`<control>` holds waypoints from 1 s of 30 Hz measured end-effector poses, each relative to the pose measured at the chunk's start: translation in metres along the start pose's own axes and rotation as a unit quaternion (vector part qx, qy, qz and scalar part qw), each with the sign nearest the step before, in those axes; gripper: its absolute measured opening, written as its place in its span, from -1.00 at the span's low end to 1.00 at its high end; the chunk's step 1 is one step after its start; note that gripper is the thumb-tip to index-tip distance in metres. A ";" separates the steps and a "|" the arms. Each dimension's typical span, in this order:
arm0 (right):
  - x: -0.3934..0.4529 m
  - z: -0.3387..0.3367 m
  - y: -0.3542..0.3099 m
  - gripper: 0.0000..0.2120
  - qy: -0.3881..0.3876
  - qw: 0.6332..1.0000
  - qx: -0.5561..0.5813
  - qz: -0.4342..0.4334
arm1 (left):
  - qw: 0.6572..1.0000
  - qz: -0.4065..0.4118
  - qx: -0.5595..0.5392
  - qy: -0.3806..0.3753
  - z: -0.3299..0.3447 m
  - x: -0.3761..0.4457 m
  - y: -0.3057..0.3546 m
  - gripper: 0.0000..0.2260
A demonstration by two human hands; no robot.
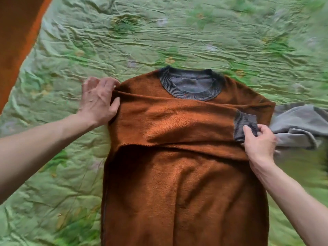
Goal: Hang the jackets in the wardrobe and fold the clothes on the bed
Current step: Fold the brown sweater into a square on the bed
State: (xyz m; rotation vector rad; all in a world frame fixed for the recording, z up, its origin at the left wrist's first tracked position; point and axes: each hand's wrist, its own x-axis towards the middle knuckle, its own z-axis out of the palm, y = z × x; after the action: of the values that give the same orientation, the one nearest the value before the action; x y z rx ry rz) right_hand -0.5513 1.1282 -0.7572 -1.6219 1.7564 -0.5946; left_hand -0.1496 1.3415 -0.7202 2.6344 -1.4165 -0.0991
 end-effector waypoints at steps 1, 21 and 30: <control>0.004 0.001 0.000 -0.61 -0.001 1.000 -0.007 0.013 | 0.998 -0.061 -0.008 0.000 0.004 -0.003 0.004 -0.56; -0.017 0.020 0.005 -0.54 0.094 0.964 -0.222 -0.113 | 0.892 -0.268 -0.360 -0.049 0.028 -0.074 0.006 -0.68; -0.040 0.021 0.031 -0.41 -0.097 0.846 -0.380 -0.362 | 0.990 -0.120 -0.051 0.054 0.037 -0.087 0.047 -0.43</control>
State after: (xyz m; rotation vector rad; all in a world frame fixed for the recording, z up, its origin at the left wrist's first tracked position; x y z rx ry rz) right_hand -0.5570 1.1737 -0.7870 -2.8295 1.2299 0.0079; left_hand -0.2408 1.3845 -0.7506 2.6684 -1.0286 -0.0538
